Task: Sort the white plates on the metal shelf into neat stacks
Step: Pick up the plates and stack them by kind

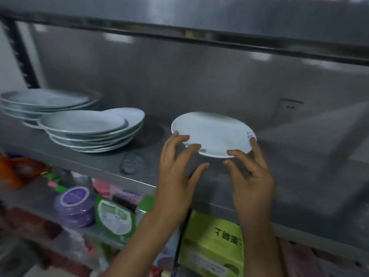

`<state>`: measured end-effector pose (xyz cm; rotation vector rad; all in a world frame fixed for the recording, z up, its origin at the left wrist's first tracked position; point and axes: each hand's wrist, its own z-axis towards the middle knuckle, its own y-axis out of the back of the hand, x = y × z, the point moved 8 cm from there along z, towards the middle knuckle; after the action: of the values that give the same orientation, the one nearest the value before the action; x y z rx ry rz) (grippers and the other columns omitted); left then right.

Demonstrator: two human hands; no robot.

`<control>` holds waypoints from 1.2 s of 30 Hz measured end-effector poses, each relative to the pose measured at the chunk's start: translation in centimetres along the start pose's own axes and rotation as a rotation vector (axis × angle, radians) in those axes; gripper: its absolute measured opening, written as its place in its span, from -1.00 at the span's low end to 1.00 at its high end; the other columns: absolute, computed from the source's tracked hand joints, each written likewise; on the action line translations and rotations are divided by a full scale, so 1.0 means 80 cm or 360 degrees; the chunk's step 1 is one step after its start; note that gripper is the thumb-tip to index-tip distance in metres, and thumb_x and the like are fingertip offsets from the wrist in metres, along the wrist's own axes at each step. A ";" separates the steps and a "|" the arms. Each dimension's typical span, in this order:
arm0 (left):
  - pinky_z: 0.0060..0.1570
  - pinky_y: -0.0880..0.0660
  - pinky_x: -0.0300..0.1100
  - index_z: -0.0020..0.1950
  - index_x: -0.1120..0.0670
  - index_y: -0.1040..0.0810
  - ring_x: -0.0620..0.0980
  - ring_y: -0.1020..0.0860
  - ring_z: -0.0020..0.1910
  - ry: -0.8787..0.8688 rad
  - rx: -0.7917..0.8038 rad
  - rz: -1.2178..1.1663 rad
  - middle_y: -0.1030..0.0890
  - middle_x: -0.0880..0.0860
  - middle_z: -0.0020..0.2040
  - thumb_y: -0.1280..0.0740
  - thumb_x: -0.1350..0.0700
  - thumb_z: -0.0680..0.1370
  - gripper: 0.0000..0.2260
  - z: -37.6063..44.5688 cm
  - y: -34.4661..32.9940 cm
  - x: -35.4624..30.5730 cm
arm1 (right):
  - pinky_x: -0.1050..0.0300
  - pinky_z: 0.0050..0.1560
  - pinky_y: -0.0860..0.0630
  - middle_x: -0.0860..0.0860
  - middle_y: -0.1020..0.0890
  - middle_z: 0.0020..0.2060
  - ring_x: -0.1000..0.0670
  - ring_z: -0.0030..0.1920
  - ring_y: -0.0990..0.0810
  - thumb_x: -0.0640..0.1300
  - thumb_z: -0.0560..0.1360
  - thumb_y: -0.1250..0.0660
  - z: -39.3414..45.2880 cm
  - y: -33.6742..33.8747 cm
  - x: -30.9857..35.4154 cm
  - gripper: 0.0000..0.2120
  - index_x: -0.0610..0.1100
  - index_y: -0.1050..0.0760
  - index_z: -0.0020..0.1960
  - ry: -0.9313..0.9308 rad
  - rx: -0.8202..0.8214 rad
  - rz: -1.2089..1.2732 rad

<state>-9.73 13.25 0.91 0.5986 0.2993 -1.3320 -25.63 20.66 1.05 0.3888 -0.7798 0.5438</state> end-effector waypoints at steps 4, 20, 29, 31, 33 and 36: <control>0.22 -0.34 -0.26 0.04 0.19 -0.62 0.04 -0.45 0.18 -0.0181 -0.0158 0.0274 -0.54 0.10 0.05 -0.45 0.14 0.45 -0.79 0.019 0.075 0.012 | 0.60 0.09 -0.30 0.05 -0.36 0.43 0.54 0.20 -0.33 -0.38 0.44 -0.40 -0.005 -0.078 0.040 -0.72 0.02 -0.62 -0.11 0.0064 0.0122 0.0208; -0.12 -0.42 -0.14 -0.13 0.19 -0.60 0.07 -0.51 -0.09 0.0101 -0.0441 0.0514 -0.52 0.06 -0.14 -0.50 0.25 0.40 -0.88 0.095 0.205 0.157 | 0.39 0.31 -0.27 -0.07 -0.46 0.34 -0.03 0.33 -0.44 -0.35 0.48 -0.29 0.007 -0.258 0.044 -0.60 -0.16 -0.49 0.30 0.0119 0.0261 -0.0014; -0.16 -0.28 -0.28 -0.11 0.18 -0.59 0.07 -0.48 -0.12 0.0145 -0.0262 0.0751 -0.51 0.08 -0.16 -0.49 0.30 0.39 -0.86 0.098 0.177 0.177 | 0.41 0.21 -0.21 -0.11 -0.51 0.27 -0.10 0.26 -0.49 -0.36 0.43 -0.34 -0.021 -0.270 0.003 -0.69 -0.20 -0.57 0.15 0.0019 0.0317 -0.0177; -0.17 -0.31 -0.25 -0.10 0.18 -0.59 0.09 -0.49 -0.12 0.0164 -0.0243 0.0772 -0.51 0.08 -0.15 -0.48 0.30 0.40 -0.86 0.098 0.177 0.178 | 0.40 0.19 -0.22 -0.10 -0.52 0.25 -0.10 0.24 -0.50 -0.36 0.42 -0.34 -0.022 -0.270 0.000 -0.71 -0.19 -0.58 0.12 -0.0011 0.0309 -0.0160; -0.16 -0.38 -0.15 -0.10 0.19 -0.59 0.11 -0.50 -0.13 0.0178 -0.0196 0.0835 -0.52 0.10 -0.15 -0.47 0.26 0.42 -0.89 0.097 0.175 0.177 | 0.44 0.18 -0.22 -0.09 -0.53 0.23 -0.09 0.23 -0.51 -0.37 0.42 -0.34 -0.022 -0.268 0.000 -0.72 -0.19 -0.58 0.10 -0.0016 0.0299 -0.0149; 0.03 -0.45 0.06 -0.16 0.14 -0.58 0.16 -0.53 -0.21 0.0222 -0.0111 0.1038 -0.54 0.07 -0.19 -0.45 0.17 0.44 -0.92 0.096 0.171 0.178 | 0.65 0.11 -0.11 -0.06 -0.52 0.23 -0.03 0.22 -0.49 -0.35 0.43 -0.33 -0.024 -0.268 -0.002 -0.74 -0.17 -0.58 0.09 -0.0045 0.0344 -0.0153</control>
<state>5.76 -1.15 2.83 0.6590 0.2339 -0.6522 -11.95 4.57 -3.10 0.6318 -0.7272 0.5347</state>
